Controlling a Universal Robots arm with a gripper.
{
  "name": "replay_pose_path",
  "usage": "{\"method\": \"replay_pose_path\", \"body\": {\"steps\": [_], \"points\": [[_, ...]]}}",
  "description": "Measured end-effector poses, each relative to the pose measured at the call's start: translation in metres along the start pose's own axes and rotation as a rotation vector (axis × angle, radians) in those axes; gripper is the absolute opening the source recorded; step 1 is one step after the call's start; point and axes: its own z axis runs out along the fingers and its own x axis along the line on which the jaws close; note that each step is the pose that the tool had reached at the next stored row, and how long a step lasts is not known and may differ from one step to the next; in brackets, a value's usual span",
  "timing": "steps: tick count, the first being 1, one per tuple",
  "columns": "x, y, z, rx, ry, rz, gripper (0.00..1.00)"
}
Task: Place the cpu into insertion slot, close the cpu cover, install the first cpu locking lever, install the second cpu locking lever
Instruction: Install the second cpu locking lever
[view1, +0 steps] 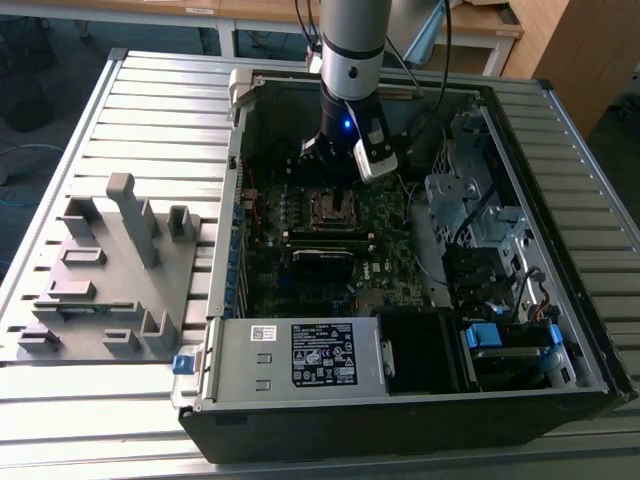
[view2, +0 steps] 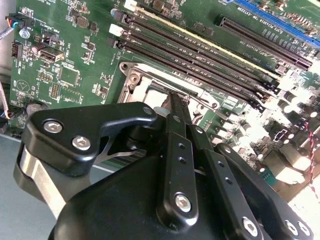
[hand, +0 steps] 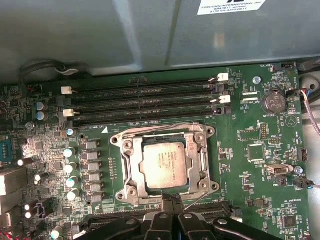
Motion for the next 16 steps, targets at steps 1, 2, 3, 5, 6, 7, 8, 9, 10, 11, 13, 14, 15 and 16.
{"method": "replay_pose_path", "body": {"steps": [1,2,3,5,6,7,8,9,10,11,13,14,15,16], "points": [[-0.0004,-0.0034,0.0,0.0,0.0,0.0,0.1],[-0.0004,-0.0037,0.0,0.0,0.0,0.0,0.1],[-0.0004,-0.0039,0.0,0.0,0.0,0.0,0.1],[-0.0005,-0.0044,0.0001,0.0,0.0,0.0,0.1],[-0.0005,-0.0046,0.0001,-0.0001,0.0,0.0,0.1],[-0.0005,-0.0048,0.0001,-0.0001,0.0,0.0,0.1],[-0.0006,-0.005,0.0001,0.0,0.0,0.0,0.1],[-0.0006,-0.0053,0.0001,0.0,0.0,0.0,0.1],[-0.0006,-0.0055,0.0001,0.0,0.0,0.0,0.1],[-0.0006,-0.0057,0.0001,0.0,0.0,0.0,0.1],[-0.0007,-0.0062,0.0001,0.0,0.0,0.0,0.1],[-0.0007,-0.0064,0.0001,0.0,0.0,0.0,0.1],[-0.0007,-0.0067,0.0001,0.0,0.0,0.0,0.1],[-0.0008,-0.0069,0.0001,-0.0001,0.0,0.0,0.1]]}}
